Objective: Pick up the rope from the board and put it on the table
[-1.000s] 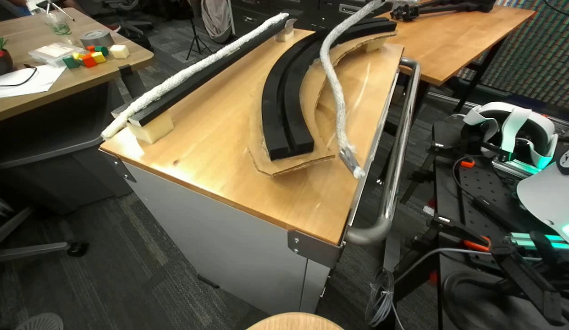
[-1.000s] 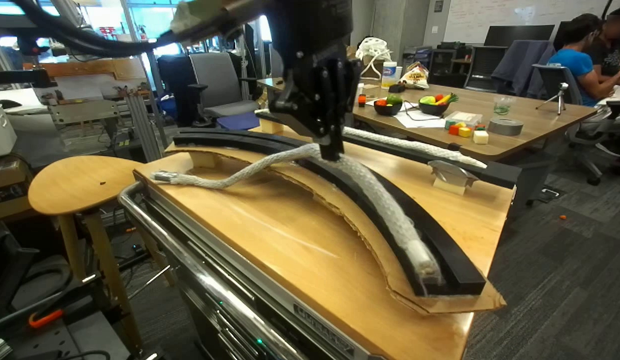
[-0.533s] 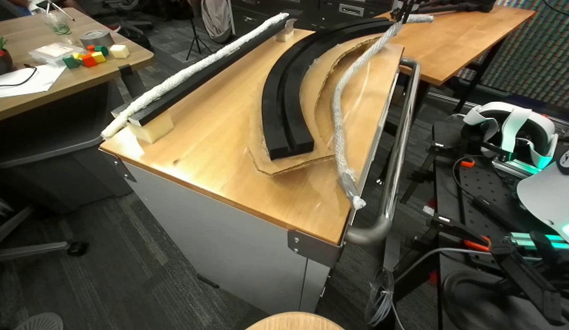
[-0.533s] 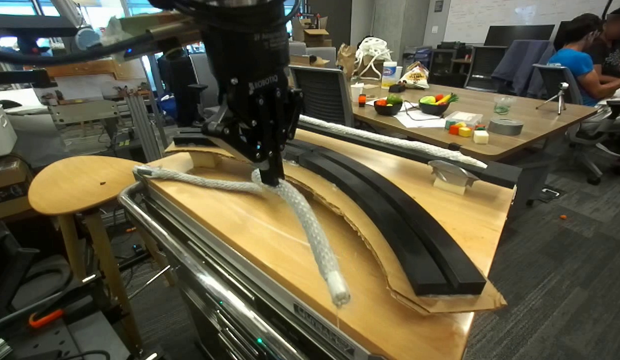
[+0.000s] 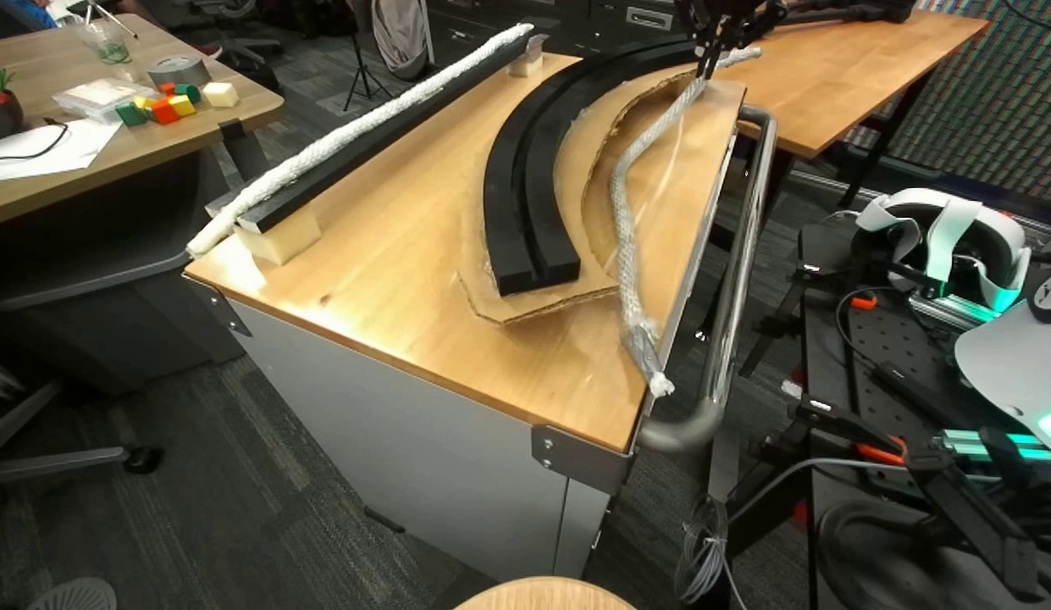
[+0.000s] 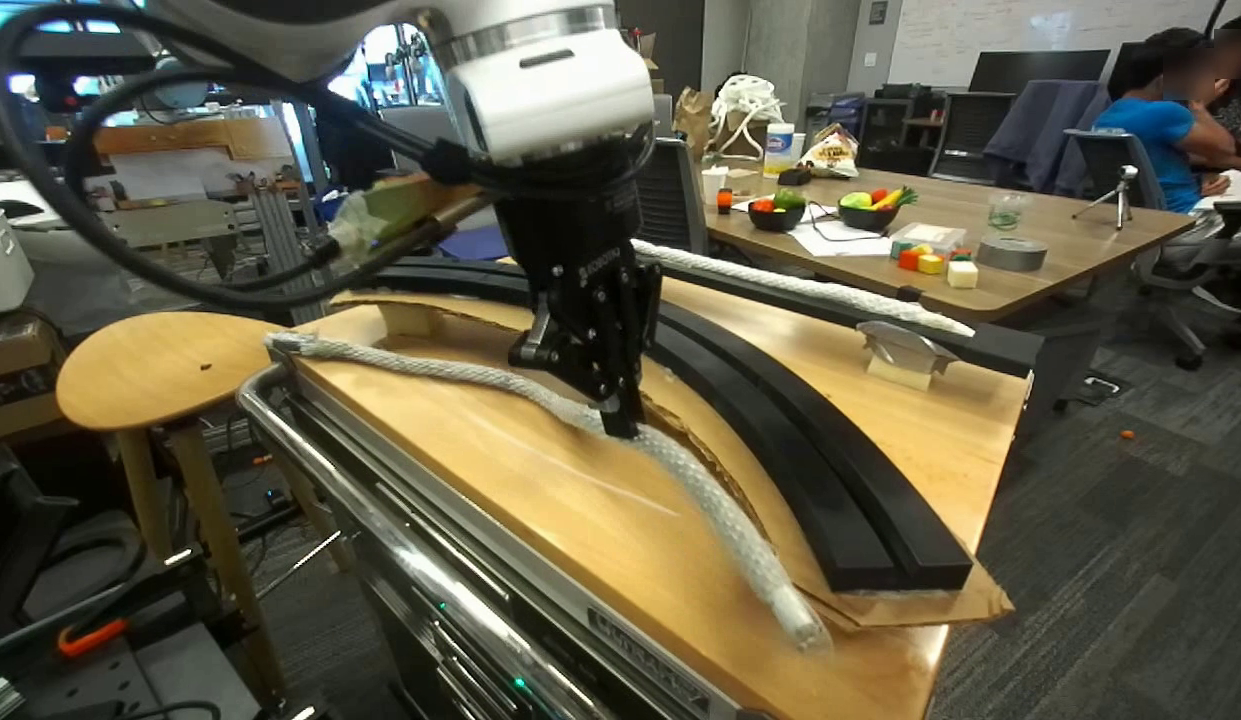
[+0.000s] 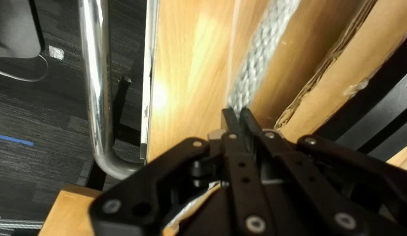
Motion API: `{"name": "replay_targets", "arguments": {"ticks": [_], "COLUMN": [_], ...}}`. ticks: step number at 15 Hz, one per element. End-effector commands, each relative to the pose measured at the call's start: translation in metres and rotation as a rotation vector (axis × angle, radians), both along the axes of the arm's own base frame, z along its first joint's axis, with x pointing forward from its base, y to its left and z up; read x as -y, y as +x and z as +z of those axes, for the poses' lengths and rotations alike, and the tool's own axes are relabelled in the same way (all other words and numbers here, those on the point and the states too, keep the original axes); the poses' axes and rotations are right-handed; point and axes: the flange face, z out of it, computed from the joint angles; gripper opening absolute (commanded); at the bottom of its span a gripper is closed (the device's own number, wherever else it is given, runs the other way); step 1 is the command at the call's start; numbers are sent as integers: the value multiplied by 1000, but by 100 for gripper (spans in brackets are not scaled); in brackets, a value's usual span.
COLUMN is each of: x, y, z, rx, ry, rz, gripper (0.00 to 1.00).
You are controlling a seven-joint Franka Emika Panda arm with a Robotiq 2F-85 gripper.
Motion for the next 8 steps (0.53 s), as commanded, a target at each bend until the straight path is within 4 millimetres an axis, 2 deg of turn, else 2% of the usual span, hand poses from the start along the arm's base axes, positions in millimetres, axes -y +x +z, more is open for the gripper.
{"name": "replay_targets", "arguments": {"ticks": [1, 5, 6, 7, 8], "x": [11, 15, 15, 16, 17], "y": [14, 12, 11, 11, 10], "z": [-20, -43, -44, -44, -42], "rx": [15, -19, -21, -20, -14], "ry": [-49, -31, -18, -12, -2], "rz": [-17, -32, -32, -34, -39], "gripper": [2, 2, 32, 32, 38]}}
